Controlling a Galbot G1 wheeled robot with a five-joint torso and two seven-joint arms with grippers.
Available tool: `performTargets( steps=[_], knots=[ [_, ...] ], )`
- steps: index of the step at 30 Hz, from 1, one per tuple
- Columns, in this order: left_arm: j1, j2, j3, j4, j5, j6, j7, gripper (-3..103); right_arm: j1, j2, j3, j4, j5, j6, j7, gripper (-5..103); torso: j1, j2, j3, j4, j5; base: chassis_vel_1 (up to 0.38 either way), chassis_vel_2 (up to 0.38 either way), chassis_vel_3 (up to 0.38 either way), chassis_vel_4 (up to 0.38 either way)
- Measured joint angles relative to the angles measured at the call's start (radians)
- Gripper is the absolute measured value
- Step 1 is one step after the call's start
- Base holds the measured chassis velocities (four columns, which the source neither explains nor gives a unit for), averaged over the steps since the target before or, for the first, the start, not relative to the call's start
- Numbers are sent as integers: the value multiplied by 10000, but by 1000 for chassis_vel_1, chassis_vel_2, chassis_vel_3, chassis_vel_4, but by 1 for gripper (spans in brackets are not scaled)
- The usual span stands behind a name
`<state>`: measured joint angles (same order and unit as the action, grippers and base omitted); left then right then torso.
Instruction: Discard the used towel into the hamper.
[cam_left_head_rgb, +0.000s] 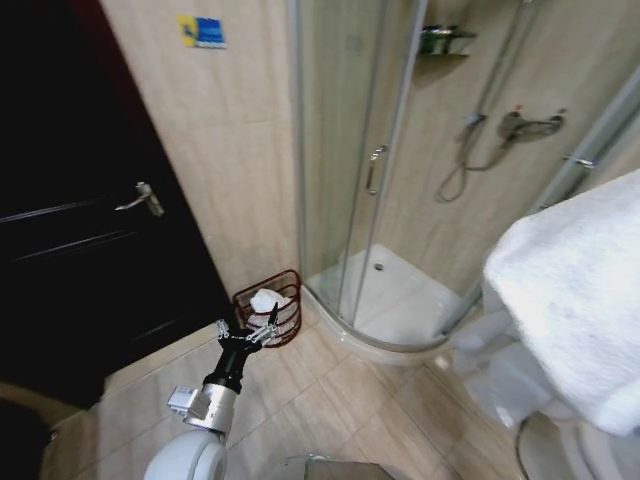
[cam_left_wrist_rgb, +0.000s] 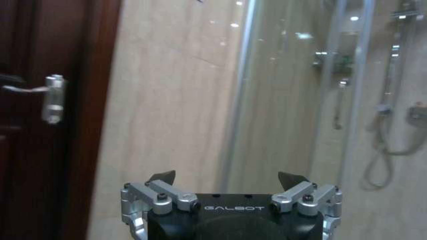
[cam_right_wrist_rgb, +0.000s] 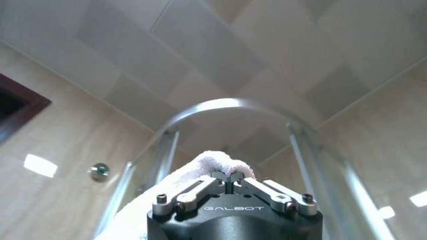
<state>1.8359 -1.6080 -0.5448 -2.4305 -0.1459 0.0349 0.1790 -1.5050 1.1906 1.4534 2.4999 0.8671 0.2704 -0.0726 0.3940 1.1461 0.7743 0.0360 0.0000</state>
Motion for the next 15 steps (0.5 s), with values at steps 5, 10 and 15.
performTargets(
  steps=[5, 10, 15],
  knots=[
    [-1, 0, 0, 0, 0, 0, 0, 100, 8, 19, -38, 0, -18, -9, -22, 2, 0, -3, 0, -3, -1, 139, 130, 132, 116],
    [0, 0, 0, 0, 0, 0, 0, 100, 36, 25, -107, 0, -70, -9, -42, 2, -1, -3, -1, -2, 1, 122, 127, 116, 123],
    [-1, 0, 0, 0, 0, 0, 0, 100, 58, 24, -151, 0, -141, -9, -78, 2, -1, -4, -3, -1, 1, 118, 129, 130, 133]
  ],
)
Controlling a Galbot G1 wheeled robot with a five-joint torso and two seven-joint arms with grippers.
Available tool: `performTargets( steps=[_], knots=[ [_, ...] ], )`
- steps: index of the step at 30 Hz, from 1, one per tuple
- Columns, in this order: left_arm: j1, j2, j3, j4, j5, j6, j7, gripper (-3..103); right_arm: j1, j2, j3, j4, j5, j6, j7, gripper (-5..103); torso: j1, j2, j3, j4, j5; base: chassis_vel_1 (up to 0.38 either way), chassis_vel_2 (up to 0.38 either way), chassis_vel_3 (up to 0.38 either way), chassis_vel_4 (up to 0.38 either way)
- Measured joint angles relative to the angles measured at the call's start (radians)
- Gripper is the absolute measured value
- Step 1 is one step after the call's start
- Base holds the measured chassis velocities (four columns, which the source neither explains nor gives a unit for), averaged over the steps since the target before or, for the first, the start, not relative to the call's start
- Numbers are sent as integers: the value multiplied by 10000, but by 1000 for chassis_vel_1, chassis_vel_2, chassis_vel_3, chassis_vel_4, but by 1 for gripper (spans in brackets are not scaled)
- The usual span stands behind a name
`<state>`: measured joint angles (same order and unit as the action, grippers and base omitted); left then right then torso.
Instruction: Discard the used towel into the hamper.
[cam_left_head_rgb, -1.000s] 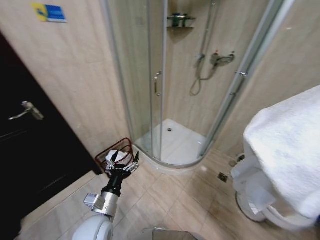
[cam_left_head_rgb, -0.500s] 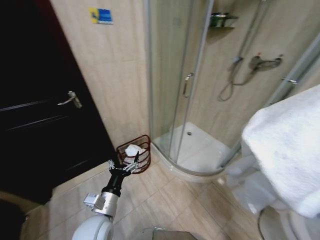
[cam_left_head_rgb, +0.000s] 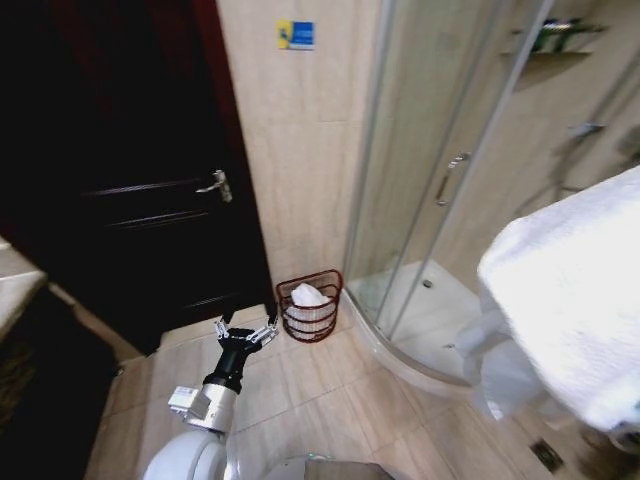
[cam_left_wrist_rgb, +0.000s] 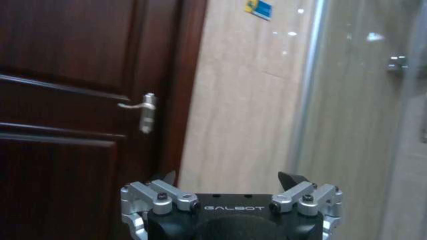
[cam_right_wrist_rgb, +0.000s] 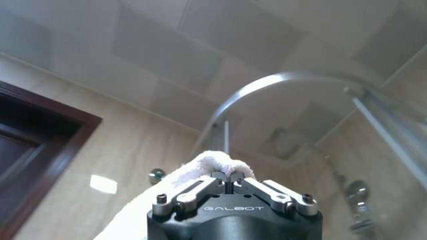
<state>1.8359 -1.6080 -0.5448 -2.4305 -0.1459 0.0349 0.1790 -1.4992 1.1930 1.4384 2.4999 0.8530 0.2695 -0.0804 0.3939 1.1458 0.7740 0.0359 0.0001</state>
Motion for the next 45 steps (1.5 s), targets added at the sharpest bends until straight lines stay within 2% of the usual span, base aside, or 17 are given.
performTargets(
  steps=[7, 10, 14, 28, 30, 33, 45],
  knots=[
    [1, -1, 0, 0, 0, 0, 0, 100, 7, -1, 27, 0, -186, -3, -104, 2, 0, -2, 0, 3, -1, 97, 98, 82, 101],
    [1, 0, 0, 0, 0, 0, 0, 100, 13, 3, -7, 0, -225, -3, -110, 2, -1, -2, -1, -6, 1, 0, 0, 0, 0],
    [1, -1, 1, 0, 0, 0, 0, 100, 35, -2, -79, 0, -269, -3, -99, 2, -1, -2, -1, -4, 2, 35, 39, -44, -29],
    [0, 3, -1, 0, 0, 0, 0, 100, 68, -34, -280, 3, -151, 88, -128, 2, -2, -4, -2, -1, -1, 170, 174, -175, -167],
    [0, 5, -2, 0, 0, 0, 0, 100, 79, -34, -296, 6, -122, 98, -127, 2, -1, -4, -2, -2, -11, 142, 129, -148, -133],
    [0, 3, -2, 0, 0, 0, 0, 100, 113, -34, -308, 6, -101, 130, -149, 2, -1, -4, -2, 1, 5, 67, 30, -53, -29],
    [0, -1, 3, 0, 0, 0, 0, 100, 230, -95, -508, 0, -180, 474, -343, 2, -2, -4, -1, -1, -3, -34, -23, 53, 44]
  ],
)
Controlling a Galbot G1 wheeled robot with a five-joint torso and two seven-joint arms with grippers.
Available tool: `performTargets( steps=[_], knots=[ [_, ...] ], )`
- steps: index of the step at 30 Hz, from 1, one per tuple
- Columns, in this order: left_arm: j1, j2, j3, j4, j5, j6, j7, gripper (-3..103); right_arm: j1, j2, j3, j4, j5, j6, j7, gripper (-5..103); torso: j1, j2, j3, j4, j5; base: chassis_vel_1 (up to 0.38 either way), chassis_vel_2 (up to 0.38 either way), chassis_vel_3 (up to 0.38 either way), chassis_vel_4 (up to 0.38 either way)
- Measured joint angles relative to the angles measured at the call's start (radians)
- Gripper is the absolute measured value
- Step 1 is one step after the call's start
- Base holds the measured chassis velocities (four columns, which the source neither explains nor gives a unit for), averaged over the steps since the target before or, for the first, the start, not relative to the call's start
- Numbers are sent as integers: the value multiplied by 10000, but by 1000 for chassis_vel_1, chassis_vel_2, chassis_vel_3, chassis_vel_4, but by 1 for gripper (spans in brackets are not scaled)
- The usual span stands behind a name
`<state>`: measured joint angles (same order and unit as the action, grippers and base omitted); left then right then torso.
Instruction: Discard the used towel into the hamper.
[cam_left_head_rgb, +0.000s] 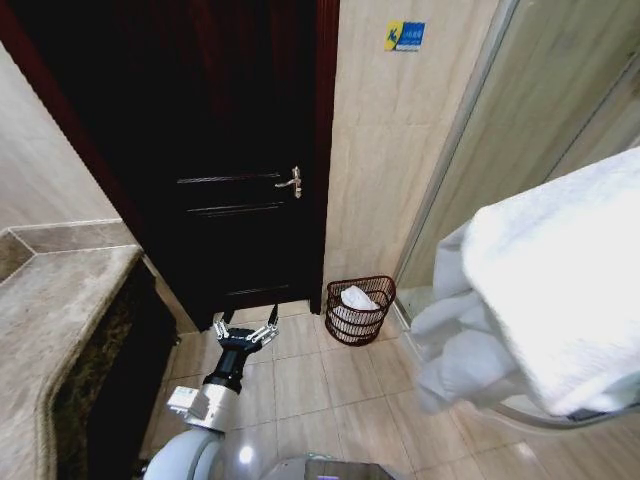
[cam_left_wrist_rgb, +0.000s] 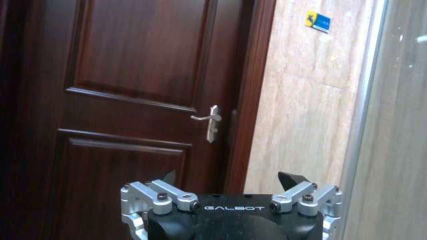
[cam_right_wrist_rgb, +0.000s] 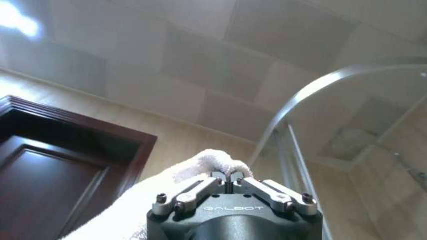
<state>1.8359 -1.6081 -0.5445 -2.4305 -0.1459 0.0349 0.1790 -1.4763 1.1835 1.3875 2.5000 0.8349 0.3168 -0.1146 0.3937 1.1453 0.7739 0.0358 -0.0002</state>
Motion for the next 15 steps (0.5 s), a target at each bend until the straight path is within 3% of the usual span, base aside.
performTargets(
  steps=[5, 15],
  knots=[
    [0, 1, -2, 0, 0, 0, 0, 100, -4, -17, -18, 1, 184, 277, -376, 2, 0, 0, 0, -1, -1, 79, 75, 28, 41],
    [0, 1, -3, 0, 0, 0, 0, 100, -15, 9, -7, 0, 427, 35, -436, 2, 0, 0, 0, 0, 3, 59, 68, 57, 56]
  ],
)
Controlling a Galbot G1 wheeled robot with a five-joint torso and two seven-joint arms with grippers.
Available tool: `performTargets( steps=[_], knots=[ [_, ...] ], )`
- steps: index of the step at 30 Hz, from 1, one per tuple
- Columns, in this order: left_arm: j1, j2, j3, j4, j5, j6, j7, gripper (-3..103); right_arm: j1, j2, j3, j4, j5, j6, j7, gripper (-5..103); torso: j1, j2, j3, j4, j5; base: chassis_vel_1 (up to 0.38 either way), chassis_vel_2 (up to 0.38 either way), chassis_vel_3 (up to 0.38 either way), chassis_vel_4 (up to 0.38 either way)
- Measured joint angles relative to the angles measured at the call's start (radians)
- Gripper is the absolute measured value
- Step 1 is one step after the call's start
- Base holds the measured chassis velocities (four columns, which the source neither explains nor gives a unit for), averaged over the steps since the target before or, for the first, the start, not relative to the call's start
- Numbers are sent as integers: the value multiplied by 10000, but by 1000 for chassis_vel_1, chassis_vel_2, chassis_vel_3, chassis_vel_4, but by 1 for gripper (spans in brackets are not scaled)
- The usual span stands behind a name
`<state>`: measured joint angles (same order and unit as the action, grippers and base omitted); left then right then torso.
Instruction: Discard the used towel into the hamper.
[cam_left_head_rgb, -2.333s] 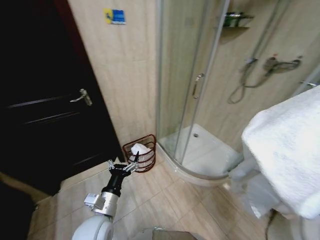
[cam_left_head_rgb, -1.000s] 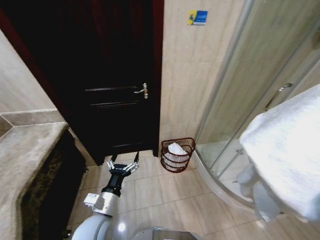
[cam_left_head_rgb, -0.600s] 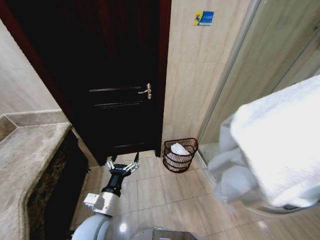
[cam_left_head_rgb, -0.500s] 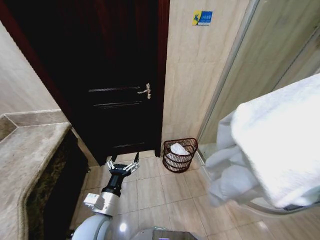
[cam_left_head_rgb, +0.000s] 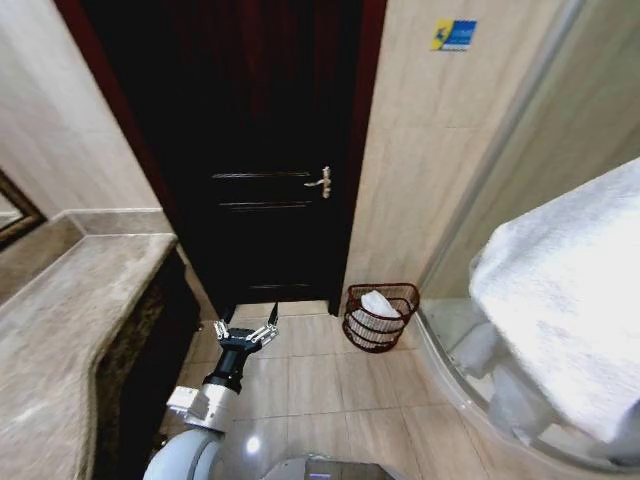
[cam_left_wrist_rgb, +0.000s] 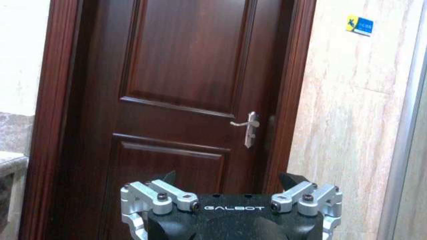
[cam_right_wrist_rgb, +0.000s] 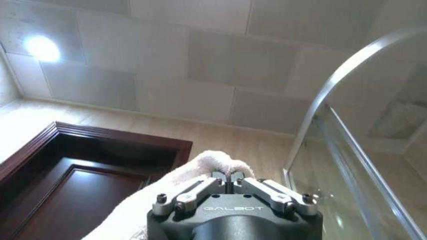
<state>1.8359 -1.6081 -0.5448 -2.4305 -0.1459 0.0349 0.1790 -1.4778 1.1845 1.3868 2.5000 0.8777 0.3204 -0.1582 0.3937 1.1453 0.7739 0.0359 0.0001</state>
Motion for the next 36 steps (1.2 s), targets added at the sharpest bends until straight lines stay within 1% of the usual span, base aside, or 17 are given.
performTargets(
  steps=[1, 2, 6, 15, 20, 23, 28, 30, 32, 35, 36],
  knots=[
    [0, 0, 0, 0, 0, 0, 0, 100, 0, 0, 0, 0, 0, 0, 0, 2, 0, 0, 0, 0, 0, 0, 0, 0, 0],
    [0, 0, 0, 0, 0, 0, 0, 100, 4, -3, 23, 0, 24, -62, 0, 2, 0, 0, 0, -5, 0, 0, 0, 0, 0],
    [0, 0, 0, 0, 0, 1, 0, 100, 18, 12, 4, 0, 49, -144, -9, 2, -1, 0, 0, -1, -1, 0, 0, 0, 0],
    [0, 0, 0, 0, 0, 0, 0, 100, 15, -53, -163, 0, 22, -140, -237, 2, -3, 1, -1, 0, -3, -19, 22, 29, -23],
    [0, 0, 0, 0, 0, 0, 0, 100, -35, -80, -187, 0, 121, -138, -270, 2, -2, 1, -1, 0, 2, -147, 131, 139, -128],
    [0, 0, 0, 0, 0, 1, 0, 100, -36, -78, -218, 0, 118, -141, -277, 2, 0, 0, 0, -1, -3, -209, 181, 181, -173],
    [0, 0, -1, 0, 0, 0, 0, 100, -12, -202, -79, 0, 123, -182, -269, 2, 3, -2, 1, 4, -2, -197, 217, 211, -210],
    [0, 0, 0, -1, 1, 0, 0, 100, -7, -215, -77, 0, 140, -182, -269, 2, 2, -1, 0, 2, 0, -189, 191, 230, -197],
    [0, 0, 0, 0, 0, 0, 0, 100, 37, -225, -151, 0, 157, -179, -137, 2, 3, -2, 1, 0, -2, -189, 185, 196, -199],
    [0, 0, 0, 0, 1, 0, 0, 100, 115, -270, -207, -1, 120, -175, -2, 2, 1, -2, 0, 0, 6, -185, 182, 177, -190],
    [-1, 0, 0, 0, 0, 0, 0, 100, 186, -340, -217, -2, 81, -171, 11, 2, 3, -3, 1, -3, -1, -136, 136, 153, -125]
  ],
)
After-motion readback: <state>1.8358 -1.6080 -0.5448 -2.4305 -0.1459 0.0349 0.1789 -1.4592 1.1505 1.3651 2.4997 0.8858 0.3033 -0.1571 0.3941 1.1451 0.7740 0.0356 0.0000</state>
